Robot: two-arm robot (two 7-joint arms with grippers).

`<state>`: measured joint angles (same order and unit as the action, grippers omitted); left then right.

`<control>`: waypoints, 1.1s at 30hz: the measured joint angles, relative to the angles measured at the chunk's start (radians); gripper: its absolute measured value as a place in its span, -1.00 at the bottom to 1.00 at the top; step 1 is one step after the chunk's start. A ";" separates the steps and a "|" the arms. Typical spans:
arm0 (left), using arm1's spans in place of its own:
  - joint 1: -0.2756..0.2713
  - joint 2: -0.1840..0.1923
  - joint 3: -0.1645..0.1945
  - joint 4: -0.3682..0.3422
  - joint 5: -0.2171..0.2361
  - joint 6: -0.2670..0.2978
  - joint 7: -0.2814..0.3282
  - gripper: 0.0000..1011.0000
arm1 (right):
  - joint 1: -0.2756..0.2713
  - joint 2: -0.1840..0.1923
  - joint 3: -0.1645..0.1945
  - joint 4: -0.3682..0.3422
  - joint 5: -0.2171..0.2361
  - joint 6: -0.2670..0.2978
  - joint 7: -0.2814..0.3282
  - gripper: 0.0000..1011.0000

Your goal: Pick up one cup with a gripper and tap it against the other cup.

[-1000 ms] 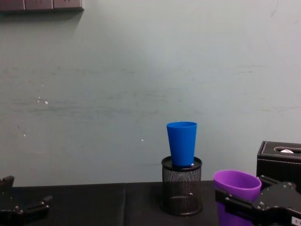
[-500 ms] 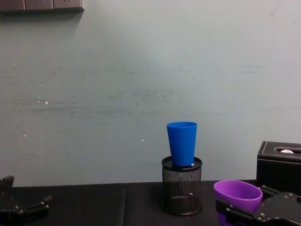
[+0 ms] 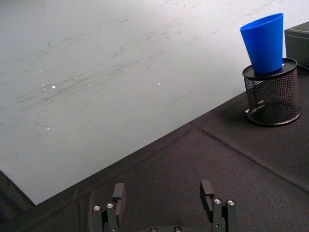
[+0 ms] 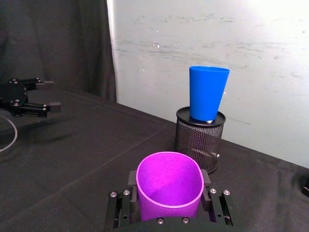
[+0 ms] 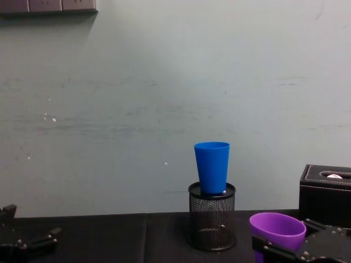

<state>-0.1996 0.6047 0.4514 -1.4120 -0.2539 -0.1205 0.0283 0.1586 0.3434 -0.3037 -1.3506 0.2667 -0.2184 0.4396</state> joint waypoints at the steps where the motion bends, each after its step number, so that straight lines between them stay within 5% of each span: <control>1: 0.000 0.000 0.000 0.000 0.000 0.000 0.000 1.00 | 0.000 0.000 0.000 0.002 -0.001 0.000 0.000 0.44; 33: 0.000 0.000 0.000 0.000 0.000 0.000 0.000 1.00 | 0.011 -0.014 -0.008 0.062 -0.013 -0.020 0.012 0.44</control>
<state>-0.1995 0.6047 0.4514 -1.4120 -0.2538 -0.1205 0.0283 0.1700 0.3293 -0.3113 -1.2887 0.2533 -0.2384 0.4513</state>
